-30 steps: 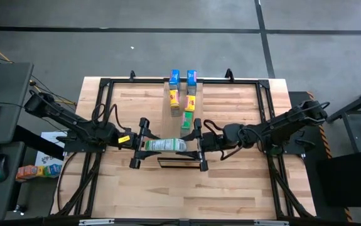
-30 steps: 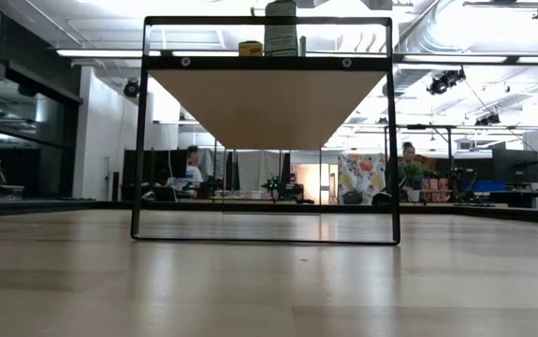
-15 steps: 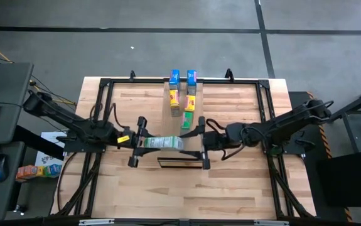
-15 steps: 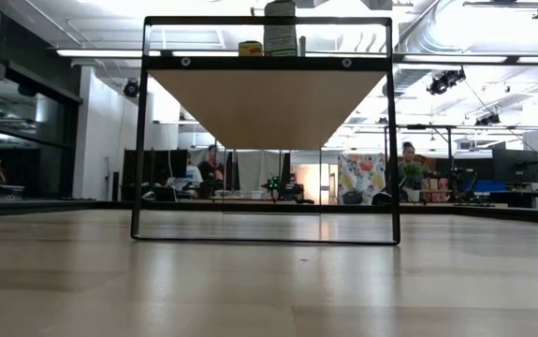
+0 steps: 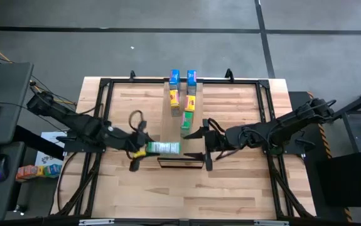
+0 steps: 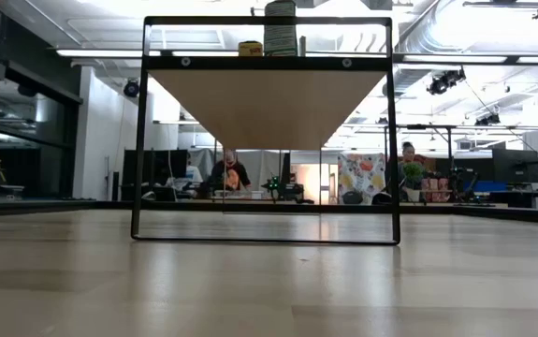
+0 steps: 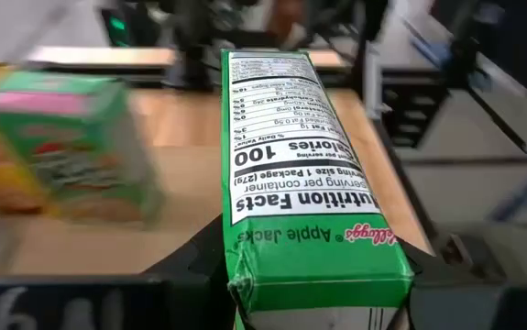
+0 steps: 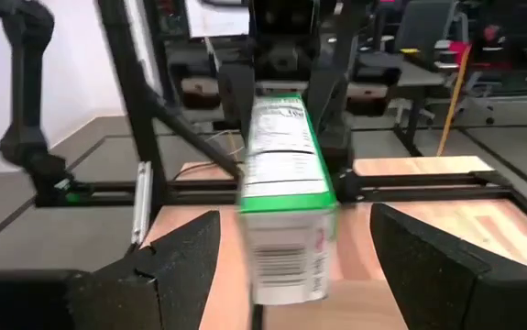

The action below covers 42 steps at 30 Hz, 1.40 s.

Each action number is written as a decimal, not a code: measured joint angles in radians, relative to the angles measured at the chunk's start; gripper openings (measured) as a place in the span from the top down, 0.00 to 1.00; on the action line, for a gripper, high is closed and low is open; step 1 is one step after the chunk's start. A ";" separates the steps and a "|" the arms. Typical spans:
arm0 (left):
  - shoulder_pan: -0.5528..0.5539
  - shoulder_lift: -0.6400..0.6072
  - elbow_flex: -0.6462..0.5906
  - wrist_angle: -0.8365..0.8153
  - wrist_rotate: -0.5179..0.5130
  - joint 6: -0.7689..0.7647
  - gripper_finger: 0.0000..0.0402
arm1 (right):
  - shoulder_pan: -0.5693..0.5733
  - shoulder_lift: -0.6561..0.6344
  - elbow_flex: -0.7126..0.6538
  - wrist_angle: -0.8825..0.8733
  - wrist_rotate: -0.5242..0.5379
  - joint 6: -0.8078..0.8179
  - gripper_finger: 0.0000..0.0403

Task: Stack cereal on shelf
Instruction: Put the green cereal box on the shelf

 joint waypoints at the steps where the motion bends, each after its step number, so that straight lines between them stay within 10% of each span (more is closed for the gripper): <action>1: -0.008 0.031 0.035 -0.028 0.020 -0.001 0.67 | 0.009 0.001 0.000 -0.003 0.006 -0.002 0.32; 16: -0.034 0.318 0.423 -0.292 0.025 0.045 0.67 | 0.070 0.000 0.000 0.016 0.011 0.031 0.32; 42: -0.012 0.390 0.464 -0.242 0.022 0.025 0.67 | 0.138 0.067 0.002 0.014 0.068 0.052 0.32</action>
